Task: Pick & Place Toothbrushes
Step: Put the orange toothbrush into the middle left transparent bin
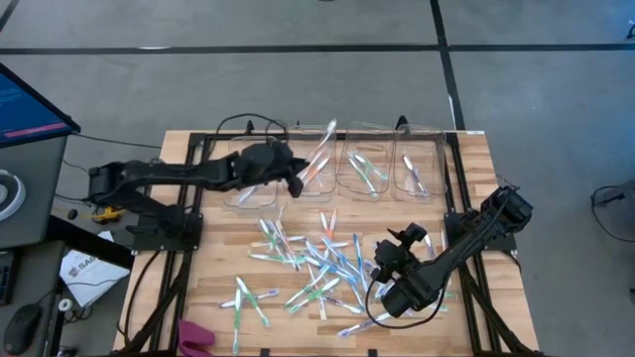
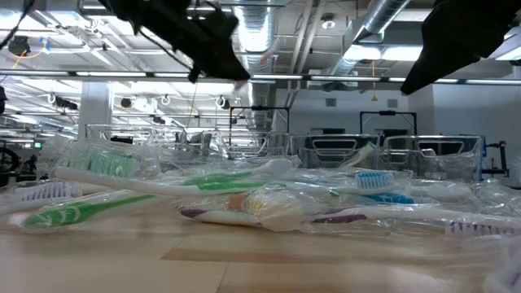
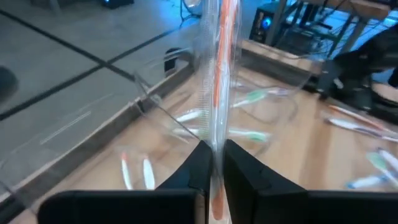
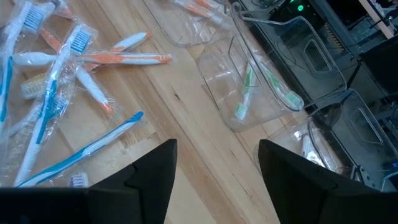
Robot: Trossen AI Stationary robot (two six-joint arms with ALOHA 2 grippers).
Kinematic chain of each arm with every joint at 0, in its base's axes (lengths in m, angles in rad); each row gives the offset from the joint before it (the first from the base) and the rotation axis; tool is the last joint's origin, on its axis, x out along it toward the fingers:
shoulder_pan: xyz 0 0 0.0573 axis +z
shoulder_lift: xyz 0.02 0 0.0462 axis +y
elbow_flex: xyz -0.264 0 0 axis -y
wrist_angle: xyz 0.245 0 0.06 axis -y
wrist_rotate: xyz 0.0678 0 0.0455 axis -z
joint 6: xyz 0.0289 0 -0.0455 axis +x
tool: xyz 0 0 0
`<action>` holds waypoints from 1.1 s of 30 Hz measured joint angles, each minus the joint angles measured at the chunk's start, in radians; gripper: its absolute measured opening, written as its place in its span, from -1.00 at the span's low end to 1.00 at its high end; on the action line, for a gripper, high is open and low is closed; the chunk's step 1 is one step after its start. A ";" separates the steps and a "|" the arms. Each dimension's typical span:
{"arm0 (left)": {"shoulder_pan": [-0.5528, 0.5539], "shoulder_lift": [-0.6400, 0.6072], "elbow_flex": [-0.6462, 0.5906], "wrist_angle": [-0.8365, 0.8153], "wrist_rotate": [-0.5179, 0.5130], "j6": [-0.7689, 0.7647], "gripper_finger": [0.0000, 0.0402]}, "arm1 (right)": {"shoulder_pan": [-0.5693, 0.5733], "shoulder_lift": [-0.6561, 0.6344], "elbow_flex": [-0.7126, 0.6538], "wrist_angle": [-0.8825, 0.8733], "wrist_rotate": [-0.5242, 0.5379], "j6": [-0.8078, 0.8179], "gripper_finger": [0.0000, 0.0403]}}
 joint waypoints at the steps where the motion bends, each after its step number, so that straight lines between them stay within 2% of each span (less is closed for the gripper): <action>1: 0.017 0.017 -0.001 -0.003 0.009 -0.006 -0.91 | 0.000 0.000 0.000 0.000 0.000 0.000 0.10; 6: 0.071 0.086 -0.001 0.003 0.033 -0.039 -0.91 | 0.000 0.000 0.000 0.001 0.000 0.000 0.10; 13: 0.090 0.133 -0.001 0.006 0.040 -0.075 -0.87 | 0.001 0.000 0.000 0.010 0.000 0.000 0.10; 33: 0.098 0.138 -0.071 0.027 0.022 -0.122 -0.81 | 0.002 0.000 0.000 0.022 0.000 0.000 0.10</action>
